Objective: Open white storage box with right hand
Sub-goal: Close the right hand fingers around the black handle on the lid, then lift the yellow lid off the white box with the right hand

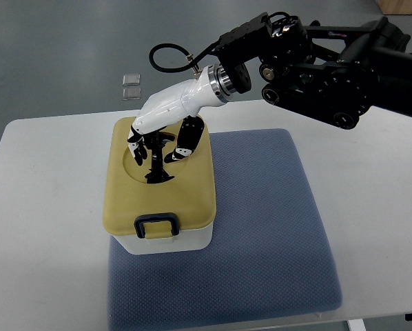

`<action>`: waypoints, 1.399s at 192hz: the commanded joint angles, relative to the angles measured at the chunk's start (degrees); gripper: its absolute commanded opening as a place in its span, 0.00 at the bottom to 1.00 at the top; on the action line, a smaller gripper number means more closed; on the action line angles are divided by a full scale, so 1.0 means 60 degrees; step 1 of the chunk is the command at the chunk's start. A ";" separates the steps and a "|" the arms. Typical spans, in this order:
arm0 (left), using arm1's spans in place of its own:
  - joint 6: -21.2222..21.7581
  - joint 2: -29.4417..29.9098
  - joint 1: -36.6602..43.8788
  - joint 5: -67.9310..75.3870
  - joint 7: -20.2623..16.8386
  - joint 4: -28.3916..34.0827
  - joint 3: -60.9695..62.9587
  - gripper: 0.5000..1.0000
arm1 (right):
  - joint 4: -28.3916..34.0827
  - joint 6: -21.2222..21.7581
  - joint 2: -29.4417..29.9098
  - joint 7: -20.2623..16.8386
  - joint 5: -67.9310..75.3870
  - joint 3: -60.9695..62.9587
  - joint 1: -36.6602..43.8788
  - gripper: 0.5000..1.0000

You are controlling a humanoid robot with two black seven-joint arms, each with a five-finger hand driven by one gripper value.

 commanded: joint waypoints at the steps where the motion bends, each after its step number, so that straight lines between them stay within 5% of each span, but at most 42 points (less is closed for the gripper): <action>1: 0.0005 0.0000 0.0000 0.0000 0.0006 0.0000 0.0000 1.00 | 0.0009 -0.0001 0.0001 0.0009 0.0001 0.0005 0.0000 0.17; 42: 0.0005 0.0000 0.0000 0.0000 -0.0009 0.0000 0.0000 1.00 | 0.0083 -0.0001 0.0045 0.0023 0.0015 0.0005 0.0000 0.00; 199: 0.0005 0.0000 0.0000 0.0000 -0.0009 0.0000 0.0000 1.00 | -0.0034 -0.0001 -0.0204 0.0232 0.0484 0.0972 0.0278 0.00; 268: 0.0005 0.0000 0.0000 0.0000 0.0006 0.0000 0.0000 1.00 | -0.0591 -0.0425 -0.2152 0.0232 0.0601 0.1983 -0.0337 0.00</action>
